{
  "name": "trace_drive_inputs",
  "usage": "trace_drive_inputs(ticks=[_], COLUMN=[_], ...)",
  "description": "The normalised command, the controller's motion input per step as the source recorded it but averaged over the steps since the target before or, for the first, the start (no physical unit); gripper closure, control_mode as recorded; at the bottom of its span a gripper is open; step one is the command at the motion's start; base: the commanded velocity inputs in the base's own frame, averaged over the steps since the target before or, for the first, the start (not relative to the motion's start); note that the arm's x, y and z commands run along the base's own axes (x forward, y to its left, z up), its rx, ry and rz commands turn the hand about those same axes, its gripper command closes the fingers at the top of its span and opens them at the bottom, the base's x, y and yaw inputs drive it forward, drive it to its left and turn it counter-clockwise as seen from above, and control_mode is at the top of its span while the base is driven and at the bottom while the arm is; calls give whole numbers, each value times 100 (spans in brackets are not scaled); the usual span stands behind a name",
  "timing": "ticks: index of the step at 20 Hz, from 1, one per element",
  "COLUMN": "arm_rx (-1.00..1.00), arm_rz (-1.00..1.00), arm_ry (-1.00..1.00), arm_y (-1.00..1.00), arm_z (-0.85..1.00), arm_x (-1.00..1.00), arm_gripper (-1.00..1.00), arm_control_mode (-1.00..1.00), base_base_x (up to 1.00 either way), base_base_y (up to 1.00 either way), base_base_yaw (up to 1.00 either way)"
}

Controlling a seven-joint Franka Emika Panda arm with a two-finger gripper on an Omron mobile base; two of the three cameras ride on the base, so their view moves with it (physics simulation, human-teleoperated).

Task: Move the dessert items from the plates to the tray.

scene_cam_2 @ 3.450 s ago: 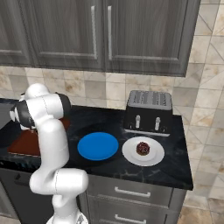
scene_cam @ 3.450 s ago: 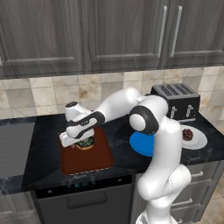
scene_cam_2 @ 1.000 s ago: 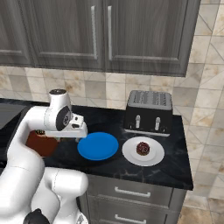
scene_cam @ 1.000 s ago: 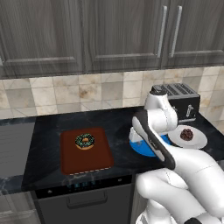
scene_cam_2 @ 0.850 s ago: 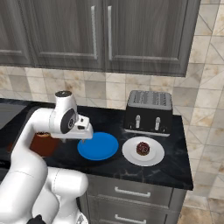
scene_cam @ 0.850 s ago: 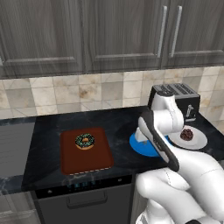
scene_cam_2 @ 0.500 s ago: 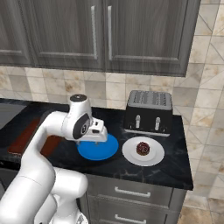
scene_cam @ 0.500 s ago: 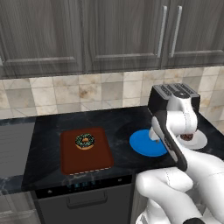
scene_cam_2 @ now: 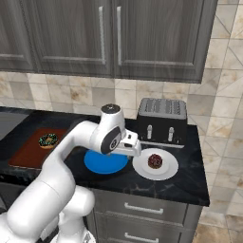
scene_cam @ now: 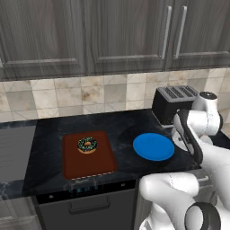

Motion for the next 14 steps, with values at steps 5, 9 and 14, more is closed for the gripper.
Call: trace_drive_inputs(ticks=[5, 9, 14], arm_rx=[0, 0, 0], arm_rz=[-10, -8, -3], arm_ry=[0, 0, 0], arm_y=[-62, -55, -35], arm_z=[9, 0, 0], arm_x=[19, 26, 31], arm_gripper=[-100, -100, -100], arm_control_mode=[-100, -100, -100], base_base_x=[0, 0, 0], base_base_y=[0, 0, 0], base_base_yaw=[0, 0, 0])
